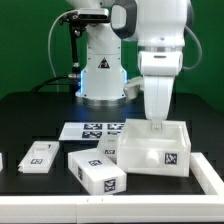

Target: Assemble cabinet

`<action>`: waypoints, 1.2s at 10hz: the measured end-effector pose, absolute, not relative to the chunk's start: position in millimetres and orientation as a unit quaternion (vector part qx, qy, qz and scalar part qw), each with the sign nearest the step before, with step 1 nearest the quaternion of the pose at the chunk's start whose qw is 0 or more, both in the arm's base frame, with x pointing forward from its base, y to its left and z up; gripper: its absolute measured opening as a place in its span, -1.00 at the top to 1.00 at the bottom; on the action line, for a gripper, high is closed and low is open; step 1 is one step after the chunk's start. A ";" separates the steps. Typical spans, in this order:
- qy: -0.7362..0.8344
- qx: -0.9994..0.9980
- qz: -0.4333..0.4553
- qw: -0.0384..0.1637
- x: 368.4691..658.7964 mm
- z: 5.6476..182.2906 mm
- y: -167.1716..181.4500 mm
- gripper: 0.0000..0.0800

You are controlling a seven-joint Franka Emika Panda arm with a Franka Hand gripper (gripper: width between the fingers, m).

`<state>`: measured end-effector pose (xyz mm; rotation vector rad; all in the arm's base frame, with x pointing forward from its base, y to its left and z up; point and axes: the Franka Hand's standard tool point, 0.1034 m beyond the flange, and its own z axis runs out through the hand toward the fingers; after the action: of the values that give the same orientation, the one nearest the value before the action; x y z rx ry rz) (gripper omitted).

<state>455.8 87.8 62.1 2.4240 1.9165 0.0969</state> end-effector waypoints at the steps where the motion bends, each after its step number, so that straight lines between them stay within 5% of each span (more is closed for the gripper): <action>1: 0.599 0.799 0.040 0.030 459.9 73.1 86.5 0.78; 7: 0.498 0.866 0.039 0.019 462.9 78.1 83.0 0.77; 12: 0.206 0.977 0.055 -0.011 461.0 80.8 84.6 0.77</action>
Offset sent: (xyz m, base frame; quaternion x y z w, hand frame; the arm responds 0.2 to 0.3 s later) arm 0.0000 0.0000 0.0000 0.0000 0.0000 0.0000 1.0000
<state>461.0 84.6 80.8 3.0917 0.6520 0.1739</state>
